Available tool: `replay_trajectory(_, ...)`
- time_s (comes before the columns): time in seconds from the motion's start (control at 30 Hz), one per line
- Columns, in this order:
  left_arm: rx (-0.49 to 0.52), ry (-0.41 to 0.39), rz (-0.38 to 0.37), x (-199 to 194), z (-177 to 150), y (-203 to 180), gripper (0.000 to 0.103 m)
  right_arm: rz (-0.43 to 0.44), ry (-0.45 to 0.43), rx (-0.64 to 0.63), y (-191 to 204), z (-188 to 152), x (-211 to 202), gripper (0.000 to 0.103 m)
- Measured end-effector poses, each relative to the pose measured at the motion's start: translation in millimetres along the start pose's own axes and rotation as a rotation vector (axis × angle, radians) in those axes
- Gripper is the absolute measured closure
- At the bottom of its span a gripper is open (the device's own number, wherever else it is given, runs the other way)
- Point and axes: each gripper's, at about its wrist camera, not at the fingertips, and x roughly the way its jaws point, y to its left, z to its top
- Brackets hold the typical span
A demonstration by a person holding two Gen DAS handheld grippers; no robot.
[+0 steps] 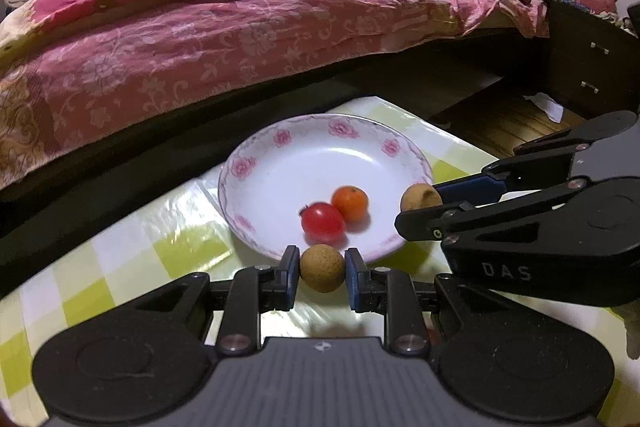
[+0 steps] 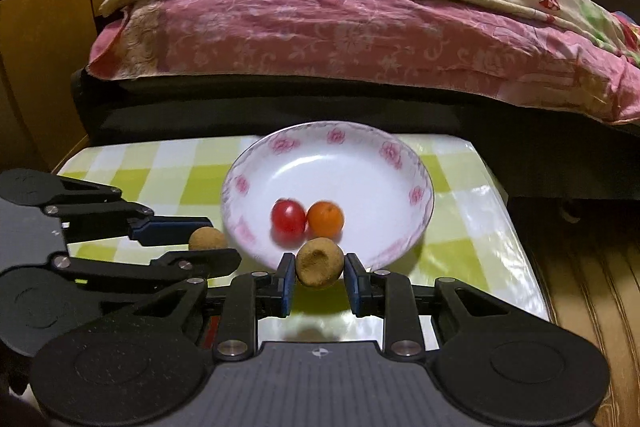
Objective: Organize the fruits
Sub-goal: 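Carry both tan fruits over the white plate and open both tools to release them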
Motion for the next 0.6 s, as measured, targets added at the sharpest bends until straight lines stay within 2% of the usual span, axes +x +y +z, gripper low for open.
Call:
replay_trajectory(0.2,0.024,0.009,0.013,21,5,2,0.071,0.000,0.010,-0.010,-8,6,18,0.081)
replay_trajectory(0.6,0.028,0.019,0.012,36,7,4,0.070,-0.002,0.035,-0.006,-15,7,37,0.077)
